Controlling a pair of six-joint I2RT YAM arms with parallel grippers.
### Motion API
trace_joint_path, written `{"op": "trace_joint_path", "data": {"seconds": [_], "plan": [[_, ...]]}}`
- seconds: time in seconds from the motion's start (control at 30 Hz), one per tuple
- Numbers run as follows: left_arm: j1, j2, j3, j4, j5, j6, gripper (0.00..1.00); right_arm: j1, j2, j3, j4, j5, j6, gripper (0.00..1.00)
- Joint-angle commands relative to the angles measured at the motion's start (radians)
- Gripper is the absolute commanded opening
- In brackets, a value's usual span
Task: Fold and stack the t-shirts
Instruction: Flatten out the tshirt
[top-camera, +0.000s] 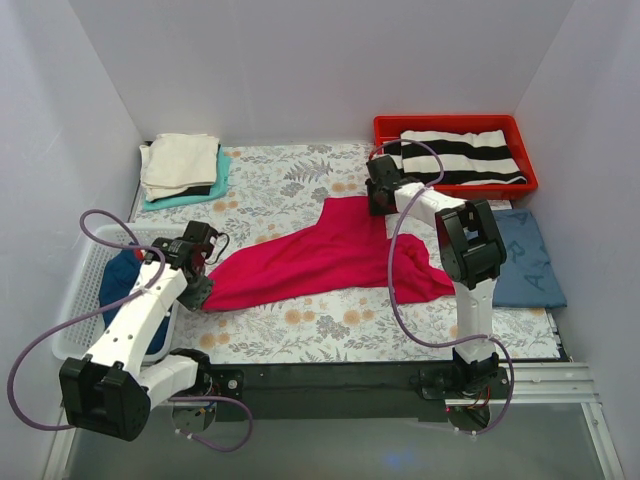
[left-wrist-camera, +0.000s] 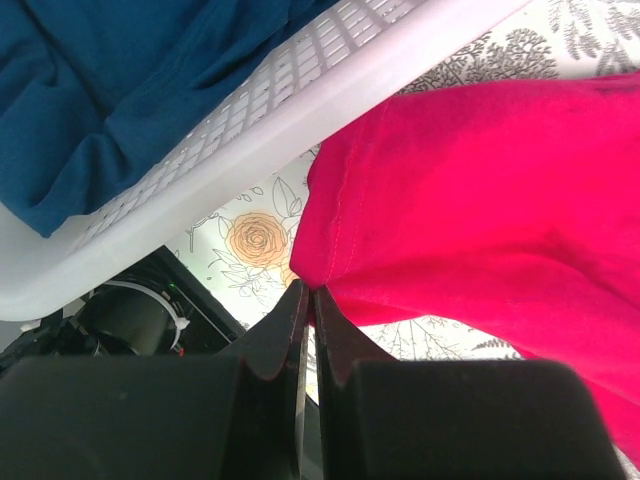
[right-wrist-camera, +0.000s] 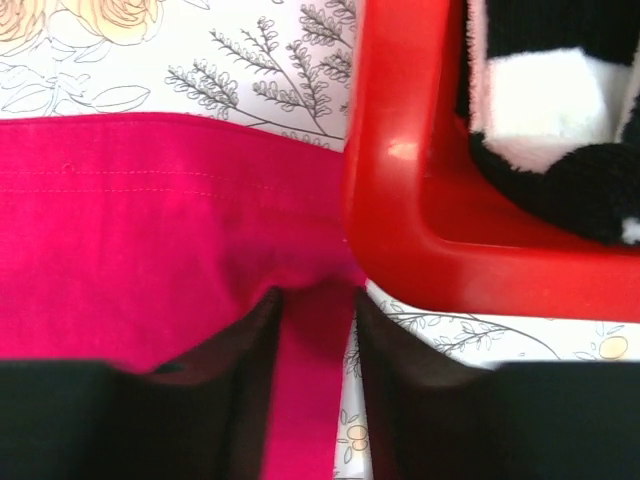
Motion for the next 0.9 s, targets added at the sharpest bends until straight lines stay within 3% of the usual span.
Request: {"op": "trace_joint_path", "data": {"seconds": [0.0,0.03,0.07,0.1,0.17,0.23,0.33,0.47,0.7,0.87], "plan": [[0.006,0.023,-0.012,-0.045,-0.017,-0.009,0.0,0.002,0.023,-0.002,-0.017,-0.011,0.009,0.36],[0.006,0.023,-0.003,-0.021,-0.018,0.003,0.0,0.002,0.008,-0.015,-0.018,-0.016,0.01,0.13],[0.006,0.023,0.005,-0.013,-0.021,0.011,0.0,0.004,-0.002,-0.032,-0.021,-0.013,0.009,0.03],[0.006,0.023,0.014,-0.007,-0.03,0.013,0.03,0.004,-0.014,-0.059,-0.025,-0.004,0.018,0.01],[0.006,0.024,0.048,0.03,-0.039,0.048,0.1,0.004,-0.057,-0.09,-0.029,0.03,0.021,0.01],[0.006,0.038,0.074,0.071,-0.056,0.087,0.26,0.004,-0.109,-0.122,-0.032,0.048,0.027,0.01],[0.006,0.073,0.131,0.12,-0.084,0.123,0.4,0.002,-0.188,-0.15,-0.045,0.108,0.029,0.01],[0.006,0.122,0.204,0.183,-0.109,0.196,0.49,0.002,-0.287,-0.177,-0.072,0.205,0.04,0.01],[0.008,0.271,0.206,0.355,0.003,0.266,0.51,0.002,-0.403,-0.21,-0.158,0.36,0.104,0.01],[0.011,0.394,0.188,0.455,0.039,0.296,0.51,-0.004,-0.45,-0.233,-0.138,0.249,0.077,0.01]]}}
